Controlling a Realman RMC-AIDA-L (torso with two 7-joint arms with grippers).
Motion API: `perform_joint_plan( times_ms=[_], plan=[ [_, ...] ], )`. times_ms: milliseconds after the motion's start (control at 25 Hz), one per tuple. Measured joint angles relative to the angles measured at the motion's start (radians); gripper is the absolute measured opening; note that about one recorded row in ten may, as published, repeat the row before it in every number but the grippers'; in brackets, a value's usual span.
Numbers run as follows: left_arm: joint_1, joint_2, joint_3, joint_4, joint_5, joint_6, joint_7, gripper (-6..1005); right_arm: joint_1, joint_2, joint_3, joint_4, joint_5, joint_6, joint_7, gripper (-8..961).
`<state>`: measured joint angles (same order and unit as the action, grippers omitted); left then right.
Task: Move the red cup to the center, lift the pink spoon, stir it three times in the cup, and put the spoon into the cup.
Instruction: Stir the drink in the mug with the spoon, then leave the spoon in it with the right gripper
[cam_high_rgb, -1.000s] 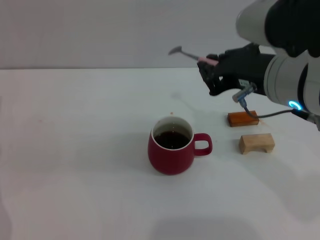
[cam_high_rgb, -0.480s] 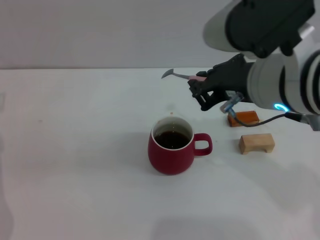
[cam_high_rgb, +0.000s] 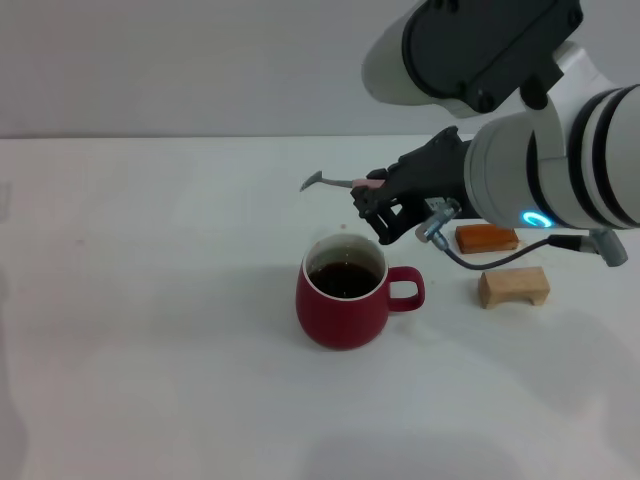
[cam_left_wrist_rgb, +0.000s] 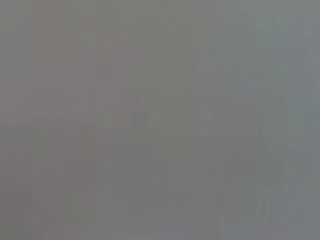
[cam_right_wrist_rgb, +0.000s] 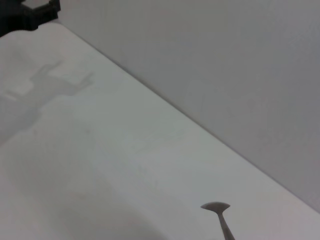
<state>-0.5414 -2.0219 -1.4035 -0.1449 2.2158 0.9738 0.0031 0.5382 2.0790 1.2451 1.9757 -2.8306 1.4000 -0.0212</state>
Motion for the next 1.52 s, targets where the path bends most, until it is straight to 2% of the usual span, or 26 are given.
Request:
perform_joint_plan(
  times_ms=[280, 640, 1160, 1520],
  plan=[
    [-0.01, 0.002, 0.0, 0.001, 0.004, 0.0, 0.0, 844, 0.011, 0.0, -0.006, -0.017, 0.023, 0.04, 0.037, 144],
    [-0.021, 0.0, 0.007, 0.0, 0.006, -0.007, 0.003, 843, -0.021, 0.002, -0.05, -0.009, 0.021, 0.063, 0.083, 143],
    [-0.024, -0.001, 0.006, -0.008, 0.007, -0.009, 0.037, 842, -0.057, -0.003, -0.039, -0.016, 0.002, 0.078, 0.093, 144],
    [-0.032, -0.003, 0.001, -0.007, 0.007, -0.009, 0.038, 842, -0.018, -0.007, -0.035, -0.099, 0.016, 0.089, 0.066, 143]
  ],
)
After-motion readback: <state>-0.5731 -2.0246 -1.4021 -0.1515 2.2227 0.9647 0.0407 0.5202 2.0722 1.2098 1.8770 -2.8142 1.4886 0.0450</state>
